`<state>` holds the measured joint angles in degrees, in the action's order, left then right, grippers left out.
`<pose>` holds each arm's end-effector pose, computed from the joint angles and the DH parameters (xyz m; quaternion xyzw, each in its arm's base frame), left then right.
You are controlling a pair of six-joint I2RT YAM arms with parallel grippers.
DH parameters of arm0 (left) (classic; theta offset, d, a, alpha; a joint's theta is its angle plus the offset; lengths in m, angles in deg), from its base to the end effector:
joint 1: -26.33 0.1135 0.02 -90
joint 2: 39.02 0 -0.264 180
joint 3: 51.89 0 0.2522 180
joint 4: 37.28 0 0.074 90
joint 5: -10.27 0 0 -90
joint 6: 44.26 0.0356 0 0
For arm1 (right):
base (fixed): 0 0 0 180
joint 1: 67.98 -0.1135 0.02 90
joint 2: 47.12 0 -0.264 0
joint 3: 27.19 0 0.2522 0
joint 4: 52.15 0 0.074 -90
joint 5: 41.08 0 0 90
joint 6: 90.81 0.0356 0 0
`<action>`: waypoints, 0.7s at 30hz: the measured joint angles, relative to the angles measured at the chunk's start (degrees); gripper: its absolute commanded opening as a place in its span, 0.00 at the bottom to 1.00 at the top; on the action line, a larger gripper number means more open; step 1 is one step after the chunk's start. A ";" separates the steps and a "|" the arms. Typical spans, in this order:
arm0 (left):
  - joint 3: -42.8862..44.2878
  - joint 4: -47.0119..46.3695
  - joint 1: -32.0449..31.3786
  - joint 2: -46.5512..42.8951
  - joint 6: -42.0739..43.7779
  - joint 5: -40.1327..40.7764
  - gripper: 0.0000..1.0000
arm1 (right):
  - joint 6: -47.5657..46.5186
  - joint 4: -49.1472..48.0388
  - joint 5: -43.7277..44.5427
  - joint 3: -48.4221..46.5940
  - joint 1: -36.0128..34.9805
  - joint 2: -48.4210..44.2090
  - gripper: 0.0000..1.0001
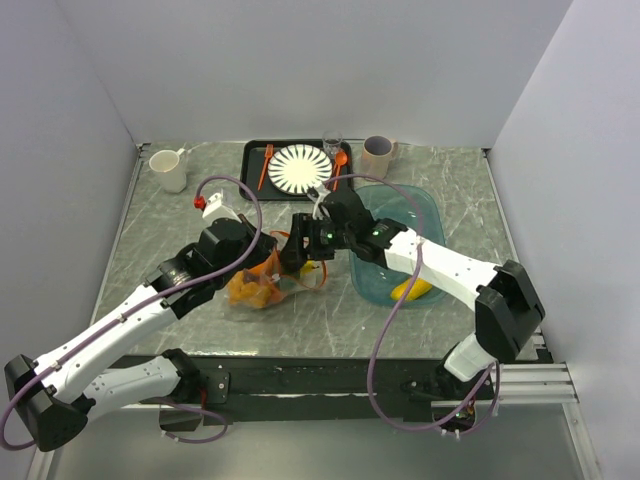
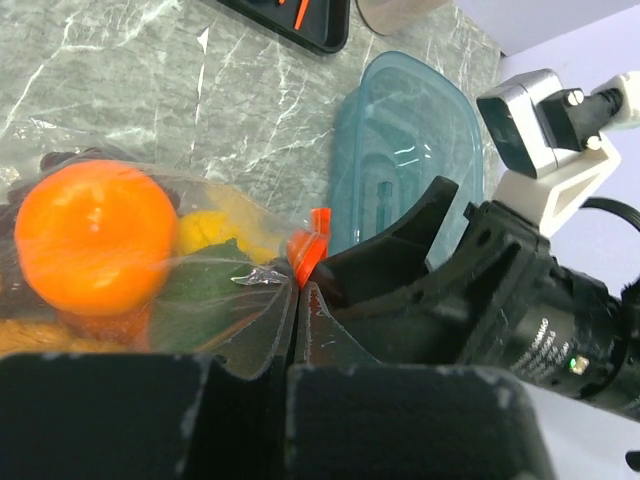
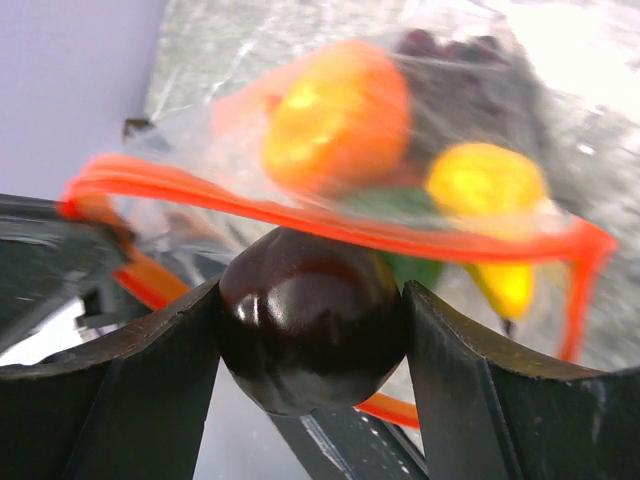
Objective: Place the food in the zip-top bag and seal the zipper
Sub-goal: Place the fake fruit in the zipper food storage bag.
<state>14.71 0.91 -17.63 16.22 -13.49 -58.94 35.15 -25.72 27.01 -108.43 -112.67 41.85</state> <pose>0.1617 -0.1384 0.3316 -0.2050 0.8179 -0.3082 0.4405 0.2421 0.2582 0.2834 -0.1548 0.8582 0.4255 0.2418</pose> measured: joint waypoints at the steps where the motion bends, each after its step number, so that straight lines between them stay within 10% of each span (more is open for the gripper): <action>1: 0.04 -0.07 0.00 0.00 0.00 0.00 0.01 | 0.00 -0.17 -0.39 -0.31 -0.24 0.20 0.53; 21: 0.20 1.84 0.00 -5.33 -0.28 1.62 0.01 | 2.19 -0.68 6.97 -3.89 -4.68 2.36 0.58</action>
<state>14.91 2.75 -17.63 10.89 -13.77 -57.32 37.34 -26.40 33.98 -112.32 -117.34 44.21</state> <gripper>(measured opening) 0.015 0.732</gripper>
